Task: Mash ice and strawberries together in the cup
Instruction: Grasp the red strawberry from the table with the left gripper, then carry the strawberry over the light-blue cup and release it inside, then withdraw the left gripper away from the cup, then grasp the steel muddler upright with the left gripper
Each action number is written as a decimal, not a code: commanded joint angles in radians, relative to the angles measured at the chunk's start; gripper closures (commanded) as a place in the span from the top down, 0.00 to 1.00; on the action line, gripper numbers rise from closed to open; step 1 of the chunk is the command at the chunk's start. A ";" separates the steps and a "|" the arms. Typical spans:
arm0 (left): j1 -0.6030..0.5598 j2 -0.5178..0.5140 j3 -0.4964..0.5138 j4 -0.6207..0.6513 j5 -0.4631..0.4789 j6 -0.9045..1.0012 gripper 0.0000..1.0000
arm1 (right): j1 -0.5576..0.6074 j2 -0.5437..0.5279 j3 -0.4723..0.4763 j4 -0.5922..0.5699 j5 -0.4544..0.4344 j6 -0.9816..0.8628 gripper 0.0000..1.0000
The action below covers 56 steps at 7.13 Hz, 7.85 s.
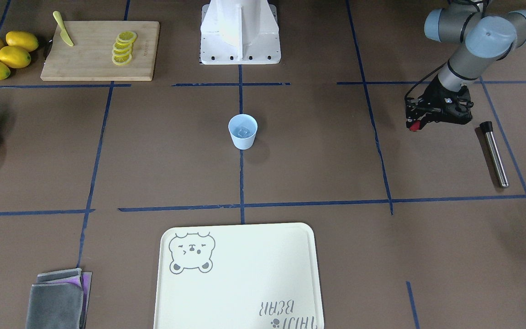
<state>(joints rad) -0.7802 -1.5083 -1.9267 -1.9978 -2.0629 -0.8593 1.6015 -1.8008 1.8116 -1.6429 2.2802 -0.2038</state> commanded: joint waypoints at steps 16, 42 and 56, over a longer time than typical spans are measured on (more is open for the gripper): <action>0.306 -0.937 0.212 0.665 0.218 -0.499 1.00 | 0.000 -0.006 0.012 0.000 0.002 -0.003 0.99; -0.390 -0.142 0.654 -0.228 -0.180 0.397 0.88 | 0.000 -0.006 0.014 0.002 0.002 -0.009 1.00; -0.386 -0.171 0.529 -0.226 -0.195 0.398 0.00 | 0.000 -0.006 0.038 0.000 0.004 0.001 1.00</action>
<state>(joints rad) -1.1608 -1.6634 -1.3240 -2.2230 -2.2580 -0.4623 1.6015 -1.8075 1.8424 -1.6423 2.2829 -0.2048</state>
